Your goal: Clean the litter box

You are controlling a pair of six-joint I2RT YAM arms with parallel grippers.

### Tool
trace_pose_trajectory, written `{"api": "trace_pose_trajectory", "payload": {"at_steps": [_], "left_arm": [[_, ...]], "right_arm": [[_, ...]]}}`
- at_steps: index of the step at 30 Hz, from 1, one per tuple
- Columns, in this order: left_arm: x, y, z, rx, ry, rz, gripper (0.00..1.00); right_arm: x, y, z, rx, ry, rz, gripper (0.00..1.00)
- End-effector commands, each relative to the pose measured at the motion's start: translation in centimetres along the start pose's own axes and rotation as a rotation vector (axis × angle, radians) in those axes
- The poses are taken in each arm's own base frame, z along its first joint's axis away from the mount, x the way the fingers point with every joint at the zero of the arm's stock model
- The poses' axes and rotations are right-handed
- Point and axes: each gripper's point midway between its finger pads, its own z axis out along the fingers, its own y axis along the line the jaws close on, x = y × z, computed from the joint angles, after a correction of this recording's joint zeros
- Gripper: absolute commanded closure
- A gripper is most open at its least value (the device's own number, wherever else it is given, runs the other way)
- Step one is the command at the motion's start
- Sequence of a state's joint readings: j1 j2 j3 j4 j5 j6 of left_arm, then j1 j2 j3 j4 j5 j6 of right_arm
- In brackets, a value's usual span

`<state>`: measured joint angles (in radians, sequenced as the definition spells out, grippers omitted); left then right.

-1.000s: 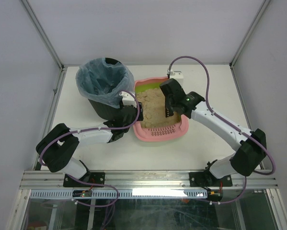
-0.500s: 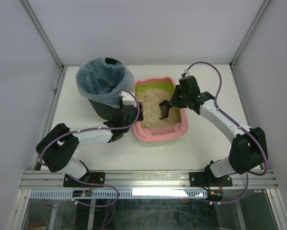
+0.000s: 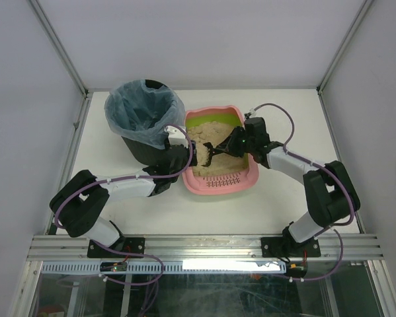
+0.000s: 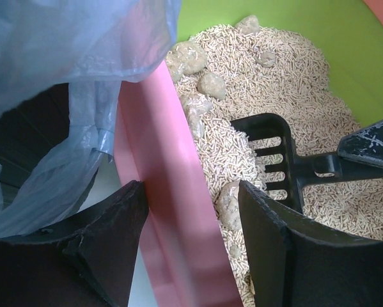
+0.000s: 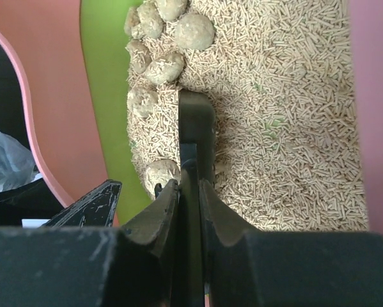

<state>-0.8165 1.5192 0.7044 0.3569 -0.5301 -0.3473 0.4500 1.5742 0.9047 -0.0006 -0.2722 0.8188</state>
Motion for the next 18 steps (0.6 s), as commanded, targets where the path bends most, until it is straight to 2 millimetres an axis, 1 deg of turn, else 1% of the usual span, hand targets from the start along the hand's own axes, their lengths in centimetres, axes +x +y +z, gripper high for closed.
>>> {"api": "trace_pose_trajectory", "payload": {"at_steps": [1, 7, 13, 18], "left_arm": [[-1.5, -2.4, 0.2, 0.078, -0.031, -0.029, 0.4], [-1.6, -2.4, 0.2, 0.077, -0.031, -0.028, 0.41], [-1.5, -2.3, 0.2, 0.074, -0.03, -0.027, 0.41], [-1.5, -2.4, 0.3, 0.077, -0.029, -0.029, 0.4]], "right_arm": [[4.0, 0.8, -0.3, -0.061, 0.125, 0.034, 1.0], [0.9, 2.1, -3.4, -0.13, -0.03, 0.099, 1.0], [-1.6, 2.4, -6.7, -0.161, -0.186, 0.14, 1.0], [-3.0, 2.1, -9.1, -0.174, -0.285, 0.156, 1.0]]}}
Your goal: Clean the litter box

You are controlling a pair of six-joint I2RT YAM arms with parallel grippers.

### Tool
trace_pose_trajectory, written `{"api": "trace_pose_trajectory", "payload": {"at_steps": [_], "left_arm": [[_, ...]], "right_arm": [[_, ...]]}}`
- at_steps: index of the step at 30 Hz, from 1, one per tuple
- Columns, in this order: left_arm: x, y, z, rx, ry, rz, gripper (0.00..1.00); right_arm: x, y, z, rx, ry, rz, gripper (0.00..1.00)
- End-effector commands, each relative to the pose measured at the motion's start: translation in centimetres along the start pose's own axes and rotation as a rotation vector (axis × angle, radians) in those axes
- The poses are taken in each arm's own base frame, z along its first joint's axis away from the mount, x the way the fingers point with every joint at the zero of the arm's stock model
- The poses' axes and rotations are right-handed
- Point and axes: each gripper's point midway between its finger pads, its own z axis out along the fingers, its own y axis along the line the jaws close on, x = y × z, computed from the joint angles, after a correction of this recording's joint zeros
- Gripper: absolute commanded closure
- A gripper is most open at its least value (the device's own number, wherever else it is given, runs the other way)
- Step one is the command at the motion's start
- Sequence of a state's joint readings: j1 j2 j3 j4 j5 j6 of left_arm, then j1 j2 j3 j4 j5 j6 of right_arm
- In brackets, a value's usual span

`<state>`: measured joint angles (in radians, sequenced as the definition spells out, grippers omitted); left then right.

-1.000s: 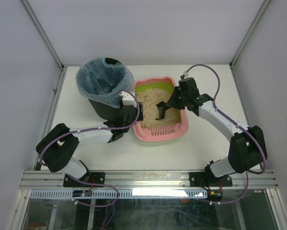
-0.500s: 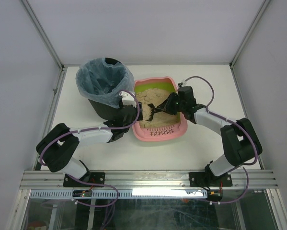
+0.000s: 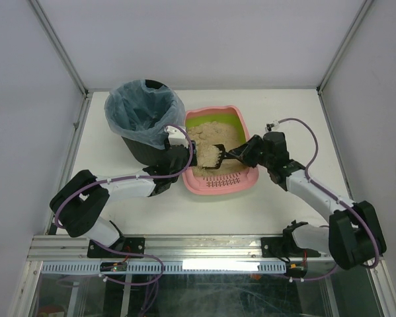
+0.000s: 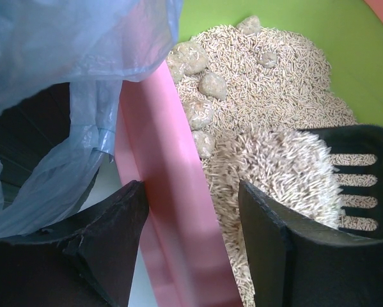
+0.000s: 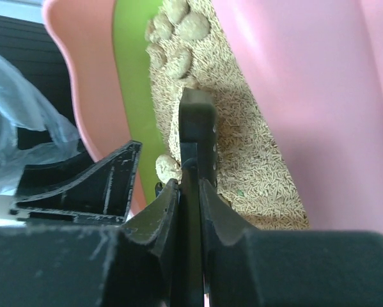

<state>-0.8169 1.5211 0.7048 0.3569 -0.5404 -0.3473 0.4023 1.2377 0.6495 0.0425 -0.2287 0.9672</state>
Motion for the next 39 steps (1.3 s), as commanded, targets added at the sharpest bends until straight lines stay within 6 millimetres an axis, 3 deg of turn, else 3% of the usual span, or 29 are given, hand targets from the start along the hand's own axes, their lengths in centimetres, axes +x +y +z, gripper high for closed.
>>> {"api": "trace_pose_trajectory", "payload": {"at_steps": [1, 11, 16, 22, 26, 30, 33, 37, 39], "left_arm": [[-1.4, -2.5, 0.2, 0.086, -0.025, -0.029, 0.4], [-1.5, -2.5, 0.2, 0.083, -0.028, -0.028, 0.4], [-1.5, -2.5, 0.2, 0.083, -0.028, -0.028, 0.4], [-1.6, -2.4, 0.1, 0.082, -0.03, -0.029, 0.4], [-1.4, -2.6, 0.2, 0.088, -0.024, -0.03, 0.4], [-1.3, -2.8, 0.3, 0.097, -0.016, -0.032, 0.41], [-1.2, -2.8, 0.3, 0.094, -0.017, -0.033, 0.4], [-1.3, -2.9, 0.1, 0.103, -0.018, -0.042, 0.4], [-1.3, -2.9, 0.1, 0.103, -0.017, -0.042, 0.4]], "right_arm": [[-3.4, 3.6, -2.6, -0.132, -0.15, 0.021, 1.0], [-5.4, 2.5, -5.8, -0.171, -0.266, 0.043, 1.0], [-5.4, 3.1, -7.1, -0.332, -0.266, 0.084, 1.0], [-6.2, 2.8, -8.1, -0.406, -0.276, 0.134, 1.0], [-5.6, 3.7, -8.2, -0.464, -0.204, 0.133, 1.0], [-6.7, 2.0, -8.8, -0.441, -0.252, 0.219, 1.0], [-5.3, 3.3, -8.6, -0.486, -0.144, 0.161, 1.0], [-6.5, 0.9, -8.9, -0.447, -0.224, 0.267, 1.0], [-5.3, 2.3, -8.7, -0.48, -0.147, 0.197, 1.0]]}}
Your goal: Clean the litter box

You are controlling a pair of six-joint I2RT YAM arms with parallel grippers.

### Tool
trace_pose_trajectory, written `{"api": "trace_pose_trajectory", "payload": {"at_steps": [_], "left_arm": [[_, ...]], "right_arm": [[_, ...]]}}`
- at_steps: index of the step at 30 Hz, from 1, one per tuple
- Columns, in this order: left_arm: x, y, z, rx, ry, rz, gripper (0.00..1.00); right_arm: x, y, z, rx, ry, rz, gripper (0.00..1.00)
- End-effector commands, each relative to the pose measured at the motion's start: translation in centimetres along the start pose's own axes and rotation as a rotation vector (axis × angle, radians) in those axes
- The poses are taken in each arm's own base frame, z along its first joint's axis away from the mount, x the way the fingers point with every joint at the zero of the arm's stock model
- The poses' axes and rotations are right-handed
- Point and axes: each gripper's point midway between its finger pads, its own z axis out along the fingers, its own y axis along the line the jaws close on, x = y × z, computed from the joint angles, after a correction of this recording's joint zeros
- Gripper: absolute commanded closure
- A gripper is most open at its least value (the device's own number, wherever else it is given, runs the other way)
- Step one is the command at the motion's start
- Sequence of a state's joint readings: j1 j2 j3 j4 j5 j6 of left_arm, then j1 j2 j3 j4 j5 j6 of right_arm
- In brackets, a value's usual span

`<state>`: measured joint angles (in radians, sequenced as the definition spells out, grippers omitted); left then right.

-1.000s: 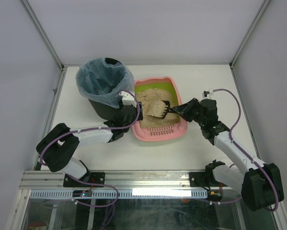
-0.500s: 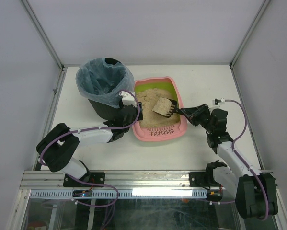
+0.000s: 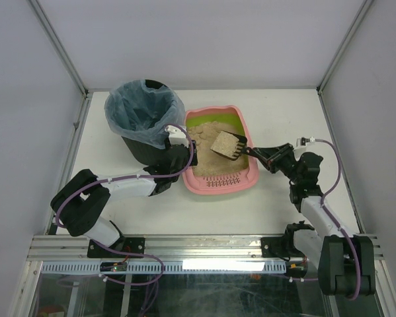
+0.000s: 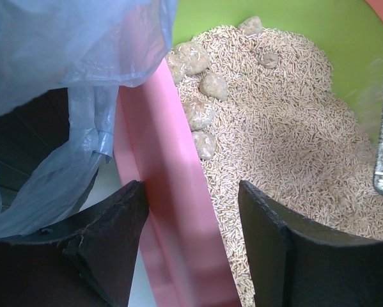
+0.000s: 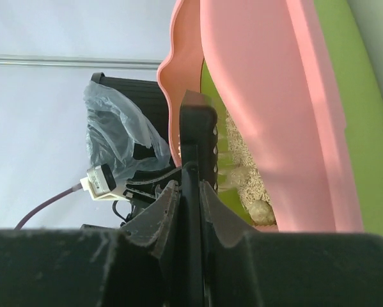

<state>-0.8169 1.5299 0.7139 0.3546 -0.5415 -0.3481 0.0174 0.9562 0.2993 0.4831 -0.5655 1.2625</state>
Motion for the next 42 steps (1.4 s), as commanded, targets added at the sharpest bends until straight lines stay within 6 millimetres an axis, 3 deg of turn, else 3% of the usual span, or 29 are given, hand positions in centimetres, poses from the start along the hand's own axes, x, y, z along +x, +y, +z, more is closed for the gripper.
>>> {"api": "trace_pose_trajectory", "payload": {"at_steps": [1, 4, 7, 10, 14, 17, 20, 24, 27, 30, 34, 37, 41, 42], "left_arm": [[-1.2, -2.8, -0.1, 0.102, -0.018, -0.04, 0.41], [-1.3, -2.8, 0.0, 0.101, -0.019, -0.04, 0.4], [-1.3, -2.6, 0.0, 0.094, -0.021, -0.038, 0.4], [-1.2, -2.7, 0.0, 0.096, -0.019, -0.037, 0.4], [-1.2, -2.6, 0.1, 0.09, -0.021, -0.035, 0.4], [-1.2, -2.7, 0.1, 0.093, -0.018, -0.033, 0.4], [-1.3, -2.5, 0.1, 0.088, -0.022, -0.034, 0.4], [-1.1, -2.7, 0.1, 0.097, -0.015, -0.032, 0.4], [-1.3, -2.6, 0.0, 0.088, -0.022, -0.032, 0.41], [-1.2, -2.6, 0.1, 0.09, -0.019, -0.029, 0.4], [-1.3, -2.5, 0.1, 0.085, -0.022, -0.031, 0.4], [-1.1, -2.6, 0.2, 0.091, -0.016, -0.028, 0.41], [-1.2, -2.5, 0.2, 0.085, -0.02, -0.029, 0.4], [-1.2, -2.6, 0.2, 0.086, -0.019, -0.029, 0.41]], "right_arm": [[1.1, 3.8, -0.2, -0.138, 0.091, -0.059, 1.0], [-0.9, 2.3, -0.7, -0.106, -0.022, 0.014, 1.0], [1.2, 4.0, 0.1, -0.143, 0.097, -0.069, 1.0], [-0.9, 2.4, -0.4, -0.11, -0.016, 0.021, 1.0], [1.2, 4.1, 0.5, -0.144, 0.113, -0.064, 1.0], [-1.3, 2.2, -0.2, -0.099, -0.03, 0.023, 1.0], [1.1, 4.0, 0.6, -0.14, 0.118, -0.052, 1.0], [-1.3, 2.4, -0.1, -0.104, -0.017, 0.024, 1.0], [0.8, 4.2, 0.7, -0.144, 0.12, -0.055, 1.0], [-1.5, 2.6, 0.1, -0.096, -0.02, 0.04, 1.0], [1.9, 4.9, 1.2, -0.128, 0.183, -0.107, 1.0], [-0.9, 2.6, 0.4, -0.041, 0.014, -0.019, 1.0], [1.3, 4.4, 0.8, -0.101, 0.141, -0.108, 1.0], [0.6, 4.0, 0.7, -0.085, 0.11, -0.077, 1.0]]}}
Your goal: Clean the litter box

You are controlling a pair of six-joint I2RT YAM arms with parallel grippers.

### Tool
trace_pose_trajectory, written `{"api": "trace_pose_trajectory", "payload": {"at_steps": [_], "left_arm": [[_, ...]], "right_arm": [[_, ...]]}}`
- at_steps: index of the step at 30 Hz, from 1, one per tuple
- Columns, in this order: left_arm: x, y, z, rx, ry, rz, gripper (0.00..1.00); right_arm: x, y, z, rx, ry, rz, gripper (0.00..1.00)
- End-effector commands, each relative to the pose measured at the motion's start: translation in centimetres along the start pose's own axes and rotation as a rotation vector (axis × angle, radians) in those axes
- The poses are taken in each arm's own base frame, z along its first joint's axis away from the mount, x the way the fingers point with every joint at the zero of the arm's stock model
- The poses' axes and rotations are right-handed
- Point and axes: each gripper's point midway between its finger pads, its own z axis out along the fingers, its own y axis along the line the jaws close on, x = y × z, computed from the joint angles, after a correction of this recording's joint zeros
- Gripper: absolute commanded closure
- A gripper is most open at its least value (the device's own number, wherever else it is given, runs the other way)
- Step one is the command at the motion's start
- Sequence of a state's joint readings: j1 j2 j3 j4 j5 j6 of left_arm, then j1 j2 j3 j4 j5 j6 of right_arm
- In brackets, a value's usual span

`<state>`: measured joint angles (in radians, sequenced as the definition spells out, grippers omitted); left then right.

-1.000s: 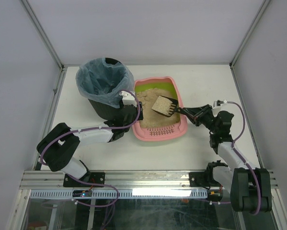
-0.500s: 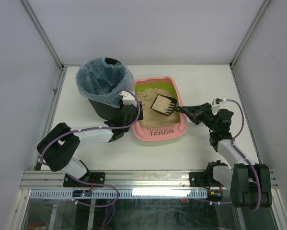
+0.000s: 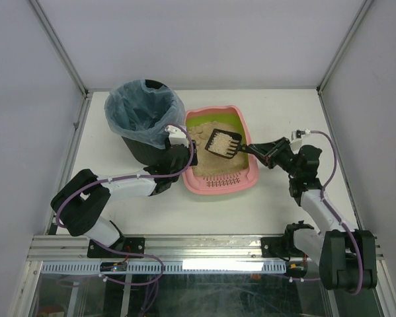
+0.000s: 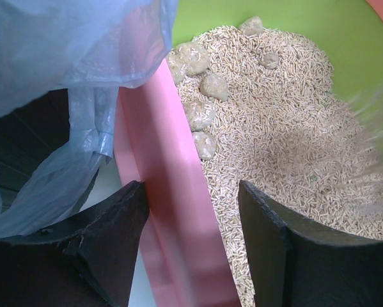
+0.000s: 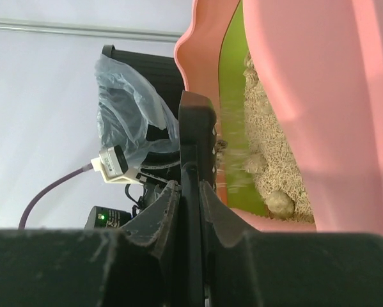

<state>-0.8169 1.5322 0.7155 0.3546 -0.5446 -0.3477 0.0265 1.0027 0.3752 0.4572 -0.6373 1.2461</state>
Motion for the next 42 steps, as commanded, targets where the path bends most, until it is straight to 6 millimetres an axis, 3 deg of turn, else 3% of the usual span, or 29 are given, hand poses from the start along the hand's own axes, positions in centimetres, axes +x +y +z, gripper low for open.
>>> {"api": "trace_pose_trajectory", "payload": {"at_steps": [1, 3, 5, 6, 9, 12, 20, 25, 29, 32, 35, 42], "left_arm": [[-1.1, -2.6, 0.1, 0.09, -0.017, -0.029, 0.4], [-1.1, -2.7, 0.2, 0.093, -0.016, -0.028, 0.4], [-1.2, -2.6, 0.1, 0.088, -0.019, -0.029, 0.4], [-1.3, -2.6, 0.1, 0.087, -0.021, -0.03, 0.4], [-1.2, -2.6, 0.1, 0.091, -0.019, -0.029, 0.4], [-1.3, -2.5, 0.1, 0.084, -0.023, -0.03, 0.4], [-1.3, -2.5, 0.1, 0.083, -0.021, -0.027, 0.4], [-1.2, -2.5, 0.1, 0.083, -0.02, -0.026, 0.4], [-1.1, -2.7, 0.2, 0.092, -0.014, -0.027, 0.4], [-1.0, -2.7, 0.2, 0.091, -0.013, -0.024, 0.41], [-1.3, -2.3, 0.1, 0.076, -0.025, -0.026, 0.4], [-1.0, -2.7, 0.2, 0.091, -0.013, -0.023, 0.4]], "right_arm": [[-1.2, 1.1, -0.3, -0.023, -0.054, -0.011, 1.0], [-1.5, 1.1, -0.5, -0.023, -0.081, -0.019, 1.0], [0.3, 2.5, 0.5, -0.052, 0.043, -0.097, 1.0], [0.3, 2.3, 0.5, -0.046, 0.051, -0.088, 1.0], [-2.2, 0.4, -0.5, 0.01, -0.127, -0.008, 1.0], [-0.2, 1.9, 0.8, 0.002, 0.008, -0.121, 1.0], [-0.3, -0.1, 1.3, 0.068, 0.006, -0.095, 1.0], [-1.2, 0.5, 0.8, 0.091, -0.044, -0.129, 1.0], [0.8, 2.2, 1.8, 0.026, 0.068, -0.169, 1.0], [-1.5, 0.1, 0.8, 0.108, -0.086, -0.118, 1.0], [0.1, 1.0, 1.8, 0.134, 0.017, -0.259, 1.0], [-3.5, 1.9, 1.8, 0.39, -0.034, -0.515, 1.0]]}}
